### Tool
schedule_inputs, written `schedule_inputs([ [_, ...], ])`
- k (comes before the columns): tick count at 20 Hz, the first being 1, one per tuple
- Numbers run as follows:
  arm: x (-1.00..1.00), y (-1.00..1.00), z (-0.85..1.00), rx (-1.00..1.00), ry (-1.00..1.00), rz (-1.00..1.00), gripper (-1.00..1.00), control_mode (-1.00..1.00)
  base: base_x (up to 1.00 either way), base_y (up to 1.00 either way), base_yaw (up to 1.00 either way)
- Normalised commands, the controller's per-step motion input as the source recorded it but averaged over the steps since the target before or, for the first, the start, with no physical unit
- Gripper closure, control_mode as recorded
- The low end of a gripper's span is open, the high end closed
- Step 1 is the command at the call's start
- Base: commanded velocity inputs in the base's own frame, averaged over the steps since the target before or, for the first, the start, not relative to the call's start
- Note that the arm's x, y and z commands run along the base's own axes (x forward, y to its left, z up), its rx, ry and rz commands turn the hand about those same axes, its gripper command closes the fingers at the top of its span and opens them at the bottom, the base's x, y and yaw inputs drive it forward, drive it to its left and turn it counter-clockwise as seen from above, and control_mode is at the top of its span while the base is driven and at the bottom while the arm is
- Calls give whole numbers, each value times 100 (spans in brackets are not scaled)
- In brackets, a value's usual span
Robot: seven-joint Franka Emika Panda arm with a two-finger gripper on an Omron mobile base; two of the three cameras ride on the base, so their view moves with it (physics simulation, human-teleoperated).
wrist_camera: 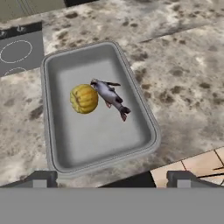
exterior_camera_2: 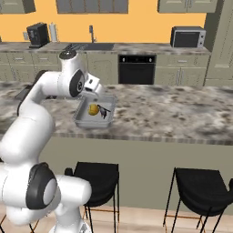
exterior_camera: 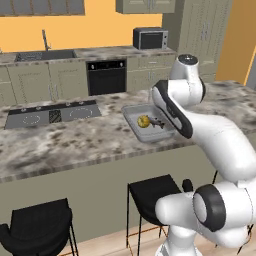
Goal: Place one squash and one fish in each tupperware on the nearby counter, to pack two identical lunches.
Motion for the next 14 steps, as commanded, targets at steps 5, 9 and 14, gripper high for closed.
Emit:
schedule_inputs([
  [5,-100,17,51,-10,14,21,-100,-100,0,0,0],
  [9,-100,28,2,-13,18,19,-100,-100,0,0,0],
  [14,-96,-3,16,-5,4,11,-100,-100,0,0,0],
])
